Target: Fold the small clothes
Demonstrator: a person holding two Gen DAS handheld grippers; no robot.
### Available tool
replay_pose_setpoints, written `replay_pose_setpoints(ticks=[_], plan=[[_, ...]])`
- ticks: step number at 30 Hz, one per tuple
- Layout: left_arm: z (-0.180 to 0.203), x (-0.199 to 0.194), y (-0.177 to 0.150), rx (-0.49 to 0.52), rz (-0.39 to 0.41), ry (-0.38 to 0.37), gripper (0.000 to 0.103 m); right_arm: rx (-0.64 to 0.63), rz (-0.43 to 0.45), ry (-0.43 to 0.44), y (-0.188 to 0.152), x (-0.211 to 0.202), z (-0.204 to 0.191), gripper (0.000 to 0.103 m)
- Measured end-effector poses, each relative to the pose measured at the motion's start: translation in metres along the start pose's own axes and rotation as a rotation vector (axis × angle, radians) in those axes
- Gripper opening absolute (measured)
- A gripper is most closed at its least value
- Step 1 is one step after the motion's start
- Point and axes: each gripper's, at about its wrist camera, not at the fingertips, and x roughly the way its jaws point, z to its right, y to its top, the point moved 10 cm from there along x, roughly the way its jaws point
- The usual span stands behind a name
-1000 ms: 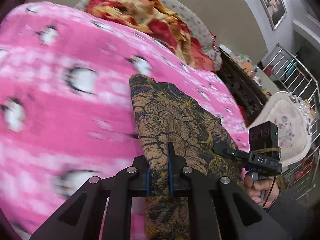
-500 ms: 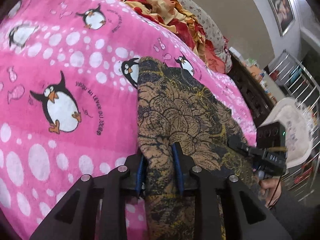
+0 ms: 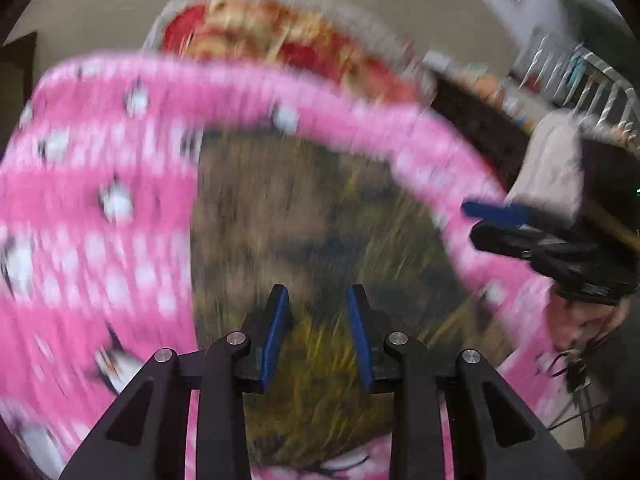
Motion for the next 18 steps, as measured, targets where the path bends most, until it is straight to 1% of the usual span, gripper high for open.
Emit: replay_pose_setpoints(ticks=[1,2,3,4,5,7,9,11,14,16,18], plan=[[-0.006,0.01,-0.01,-0.037,-0.013,0.011,0.009,-0.046,-0.048,-0.015,-0.012,0.012,-0.006,0.045],[-0.006,0.008,-0.01,-0.049,0.028,0.01,0.009,-0.064,-0.115,-0.044,-0.027,0.027,-0.005,0.045],[-0.005,0.009,-0.011,-0.051,0.032,0.021,0.009,-0.061,-0.219,-0.097,-0.051,0.05,0.004,0.047],[-0.004,0.009,-0.01,-0.049,0.036,0.045,0.009,-0.042,-0.198,-0.106,-0.058,0.057,0.007,0.051],[-0.003,0.01,-0.01,-0.061,0.034,0.057,0.01,0.01,-0.119,-0.081,-0.057,0.052,0.011,0.051],[-0.002,0.01,-0.009,-0.079,0.044,0.077,0.01,0.058,-0.102,-0.068,-0.057,0.046,0.015,0.051],[0.001,0.011,-0.01,-0.074,0.061,0.106,0.01,0.05,-0.11,-0.091,-0.056,0.039,0.014,0.051],[0.002,0.011,-0.011,-0.065,0.081,0.124,0.011,0.06,-0.097,-0.104,-0.054,0.025,0.011,0.05],[0.0,0.011,-0.011,-0.064,0.104,0.131,0.011,0.087,-0.065,-0.133,-0.055,0.001,0.006,0.051],[-0.001,0.008,-0.012,-0.061,0.115,0.129,0.012,0.115,-0.061,-0.16,-0.057,-0.003,0.003,0.051],[-0.001,0.008,-0.011,-0.062,0.126,0.118,0.014,0.165,-0.058,-0.166,-0.073,-0.01,0.007,0.052]])
